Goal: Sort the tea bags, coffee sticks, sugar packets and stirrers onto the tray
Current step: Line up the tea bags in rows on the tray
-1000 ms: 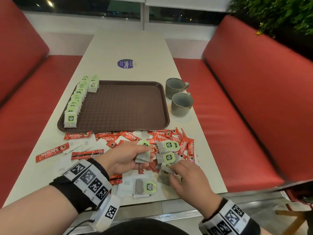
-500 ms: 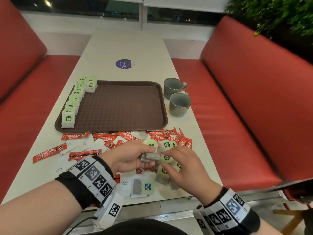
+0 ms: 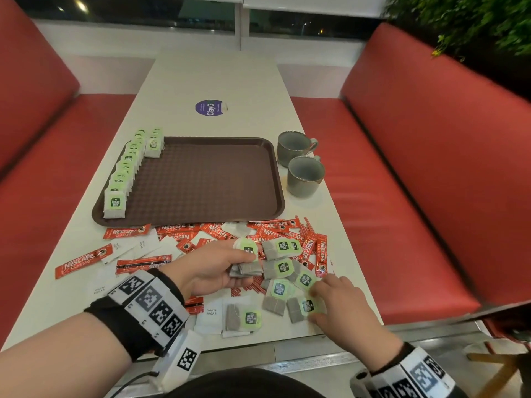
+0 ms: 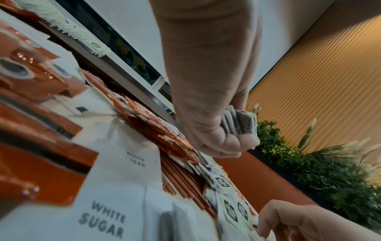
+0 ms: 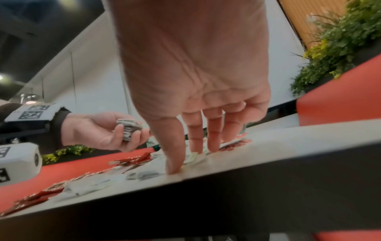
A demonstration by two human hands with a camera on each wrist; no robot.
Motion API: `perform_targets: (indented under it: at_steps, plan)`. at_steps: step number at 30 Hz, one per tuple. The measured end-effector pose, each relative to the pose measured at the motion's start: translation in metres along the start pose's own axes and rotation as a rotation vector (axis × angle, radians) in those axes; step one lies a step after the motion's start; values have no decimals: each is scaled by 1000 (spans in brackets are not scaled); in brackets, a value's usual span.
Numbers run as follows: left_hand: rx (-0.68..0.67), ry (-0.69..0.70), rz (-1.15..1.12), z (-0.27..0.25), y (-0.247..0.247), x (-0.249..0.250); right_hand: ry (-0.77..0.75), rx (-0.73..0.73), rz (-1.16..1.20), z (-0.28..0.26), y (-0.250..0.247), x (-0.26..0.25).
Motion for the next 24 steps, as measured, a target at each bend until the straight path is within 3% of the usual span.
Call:
perform_targets:
  at_steps: [8,16,20,24]
  plan:
    - [8,25,58,1,-1,-1,5,-61,207,6,-2,7]
    - [14,44,69,-5,-12,2,-74,-17,743,4,-21,5]
    - [19,65,70,-13,-22,6,-185,-38,1029,21,-47,-29]
    - [-34,93,41,-29,-38,11,-331,-150,1044,50,-66,-89]
Point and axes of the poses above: each hand's wrist, its own z-axis towards the middle knuckle, its own y-axis out of the palm, x = y × z, the point moved 4 cm from there along z, towards the middle knuckle, and after that the axes turned 5 degrees about -x, right-handed, at the moved point
